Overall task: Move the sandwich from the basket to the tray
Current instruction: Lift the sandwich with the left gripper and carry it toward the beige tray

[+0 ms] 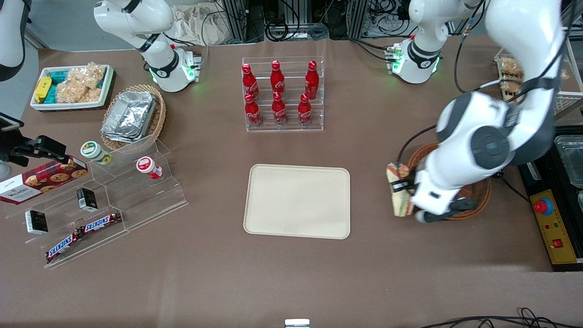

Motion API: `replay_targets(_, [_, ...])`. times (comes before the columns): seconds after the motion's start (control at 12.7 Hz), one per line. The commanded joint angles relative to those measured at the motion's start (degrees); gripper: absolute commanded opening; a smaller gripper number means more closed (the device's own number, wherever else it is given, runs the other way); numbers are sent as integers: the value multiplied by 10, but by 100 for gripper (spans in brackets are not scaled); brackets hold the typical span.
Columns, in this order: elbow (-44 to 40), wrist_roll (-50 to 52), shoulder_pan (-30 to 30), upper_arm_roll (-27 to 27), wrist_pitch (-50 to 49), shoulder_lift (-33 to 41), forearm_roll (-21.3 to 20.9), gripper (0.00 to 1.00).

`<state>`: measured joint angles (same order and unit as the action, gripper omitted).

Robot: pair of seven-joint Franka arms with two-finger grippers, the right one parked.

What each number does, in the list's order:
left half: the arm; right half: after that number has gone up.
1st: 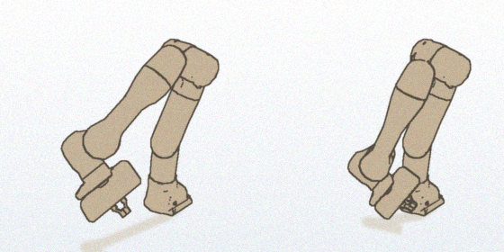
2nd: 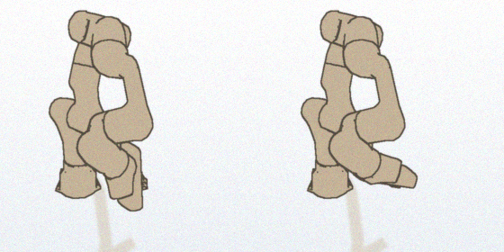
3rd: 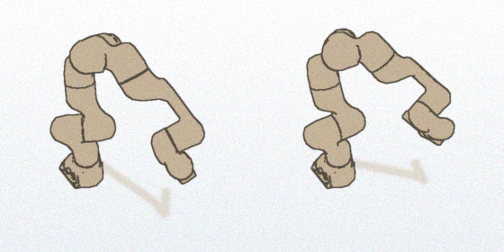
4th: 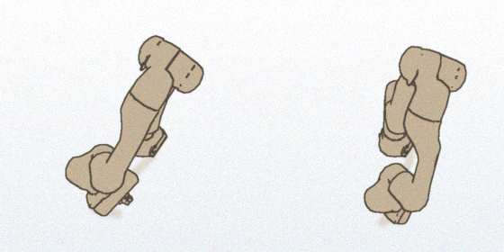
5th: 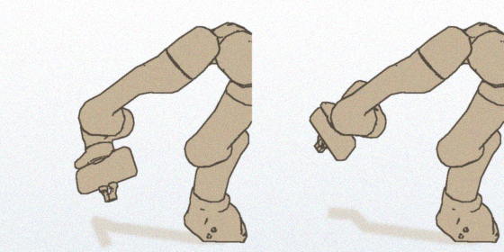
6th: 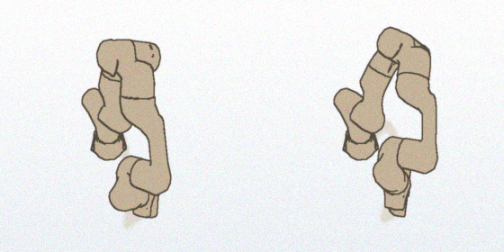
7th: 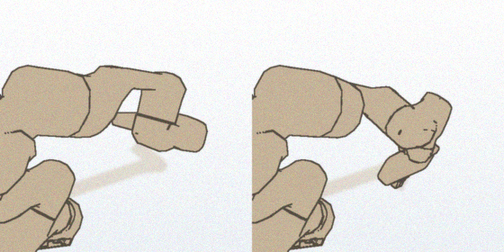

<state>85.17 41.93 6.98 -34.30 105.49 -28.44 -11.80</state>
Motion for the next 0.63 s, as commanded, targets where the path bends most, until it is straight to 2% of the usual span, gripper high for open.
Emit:
replay_targets(0.0, [-36, 40, -45, -2, 38, -77, -45, 0])
replay_targets(0.32, [-34, 47, -87, 0, 139, -154, -50, 0])
replay_targets(0.55, [-35, 90, -121, 13, 182, -188, -90, 0])
